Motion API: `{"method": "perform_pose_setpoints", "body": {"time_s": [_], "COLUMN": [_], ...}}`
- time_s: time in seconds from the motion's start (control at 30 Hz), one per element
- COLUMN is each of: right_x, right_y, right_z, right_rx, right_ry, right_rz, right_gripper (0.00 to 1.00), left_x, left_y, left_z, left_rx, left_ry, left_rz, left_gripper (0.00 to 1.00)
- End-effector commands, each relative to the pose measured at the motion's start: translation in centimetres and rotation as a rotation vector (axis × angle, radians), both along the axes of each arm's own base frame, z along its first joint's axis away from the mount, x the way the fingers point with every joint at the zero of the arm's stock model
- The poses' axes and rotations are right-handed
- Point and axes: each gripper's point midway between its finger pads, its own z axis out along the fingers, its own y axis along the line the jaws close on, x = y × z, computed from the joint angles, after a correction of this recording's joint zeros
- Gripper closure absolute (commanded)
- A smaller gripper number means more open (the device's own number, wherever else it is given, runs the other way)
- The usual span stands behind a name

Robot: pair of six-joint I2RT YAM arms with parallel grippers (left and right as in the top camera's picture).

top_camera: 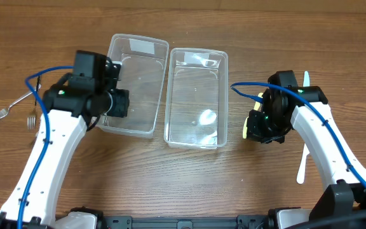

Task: Pack container

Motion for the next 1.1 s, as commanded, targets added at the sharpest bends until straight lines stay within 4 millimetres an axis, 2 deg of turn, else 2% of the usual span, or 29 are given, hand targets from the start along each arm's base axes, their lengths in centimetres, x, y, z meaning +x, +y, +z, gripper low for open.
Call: {"method": "perform_pose_setpoints", "body": {"time_s": [0.0,0.07,0.1,0.13,0.2,0.5,0.63,0.67,1.07], "right_x": [-0.3,-0.4,-0.4,-0.3,-0.1,0.4,0.4,0.4,0.7], "right_y": [1.8,2.2,2.4,2.6,2.9,3.0,3.0,3.0,3.3], "right_z": [-0.2,-0.4,-0.5,-0.5,-0.5,-0.5,-0.5,-0.5,-0.6], "right_rx": [0.056,0.054,0.054,0.055,0.056,0.059,0.059,0.059,0.062], "right_ry": [0.006,0.012,0.010,0.005,-0.006,-0.028,-0.028,-0.029,-0.044], "right_rz": [0.079,0.096,0.104,0.110,0.113,0.118,0.120,0.120,0.130], "right_gripper": [0.91,0.91,0.91,0.91,0.91,0.91,0.91,0.91,0.91], "left_x": [0.7,0.6,0.6,0.6,0.5,0.0,-0.7,-1.2,-2.7], "left_y": [-1.0,-1.0,-1.0,-1.0,-1.0,-1.2,-2.2,-3.2,-6.0], "left_z": [-0.7,-1.7,-2.2,-2.7,-3.9,-7.8,-9.1,-9.5,-9.6], "left_rx": [-0.001,0.002,0.002,0.005,0.010,0.032,0.022,-0.004,-0.004], "left_ry": [0.019,0.052,0.072,0.090,0.132,0.267,0.325,0.351,0.380], "left_rz": [-0.044,-0.042,-0.043,-0.043,-0.040,-0.046,-0.073,-0.098,-0.166], "left_gripper": [0.51,0.60,0.67,0.80,0.86,0.92,0.94,0.94,0.94]}}
